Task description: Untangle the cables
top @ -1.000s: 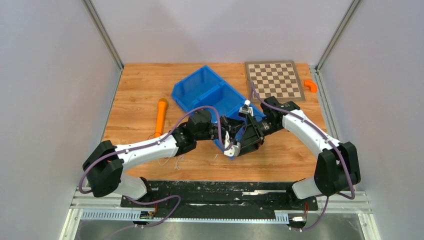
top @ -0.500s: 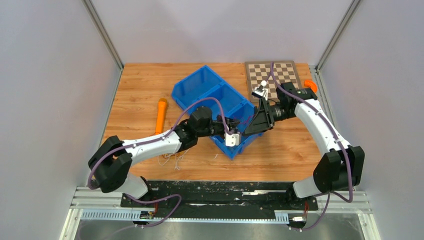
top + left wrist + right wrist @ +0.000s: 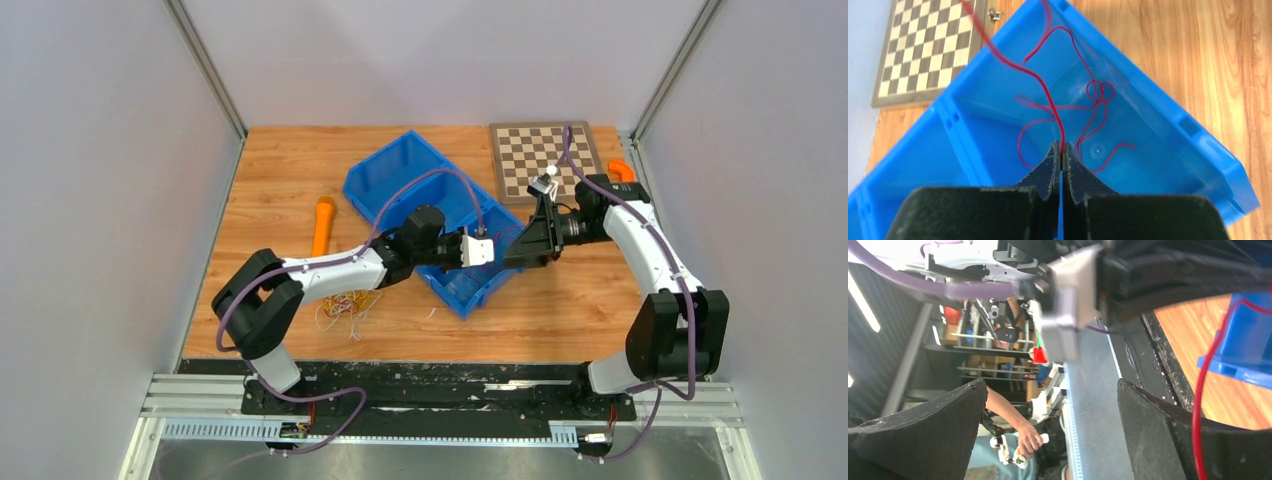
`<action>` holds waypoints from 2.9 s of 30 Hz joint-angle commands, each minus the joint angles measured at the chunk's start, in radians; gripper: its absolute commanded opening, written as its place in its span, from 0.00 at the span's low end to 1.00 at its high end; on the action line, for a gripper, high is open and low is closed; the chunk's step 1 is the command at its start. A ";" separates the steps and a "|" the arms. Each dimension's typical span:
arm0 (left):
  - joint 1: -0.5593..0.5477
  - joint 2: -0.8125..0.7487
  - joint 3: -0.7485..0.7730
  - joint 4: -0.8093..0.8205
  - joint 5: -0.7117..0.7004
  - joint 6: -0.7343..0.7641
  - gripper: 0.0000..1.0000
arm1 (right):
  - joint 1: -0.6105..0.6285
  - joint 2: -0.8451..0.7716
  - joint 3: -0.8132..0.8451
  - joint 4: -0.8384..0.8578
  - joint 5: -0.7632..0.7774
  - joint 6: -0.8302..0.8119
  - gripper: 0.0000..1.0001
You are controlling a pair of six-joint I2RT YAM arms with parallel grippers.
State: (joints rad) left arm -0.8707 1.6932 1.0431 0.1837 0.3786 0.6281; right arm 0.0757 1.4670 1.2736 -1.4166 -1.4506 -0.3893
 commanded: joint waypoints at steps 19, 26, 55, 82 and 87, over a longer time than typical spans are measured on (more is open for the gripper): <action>0.068 -0.171 0.092 -0.167 0.077 -0.562 0.00 | 0.175 -0.071 -0.066 0.169 -0.129 0.147 1.00; 0.067 -0.062 0.115 -0.196 0.118 -0.605 0.00 | -0.001 -0.014 0.055 0.124 -0.151 0.090 1.00; 0.662 -0.494 0.177 -1.229 0.204 -0.114 1.00 | 0.137 0.038 0.228 0.434 0.329 0.208 0.99; 1.119 -0.553 -0.211 -1.088 0.330 0.272 0.75 | 0.656 0.338 0.278 0.748 0.656 0.251 0.83; 1.037 -0.609 -0.246 -1.088 0.361 0.299 0.71 | 0.707 0.430 0.331 0.827 0.645 0.288 0.71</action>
State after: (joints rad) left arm 0.2195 1.1027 0.8295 -0.8906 0.6426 0.8597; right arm 0.7364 1.8248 1.5360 -0.6991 -0.7860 -0.1425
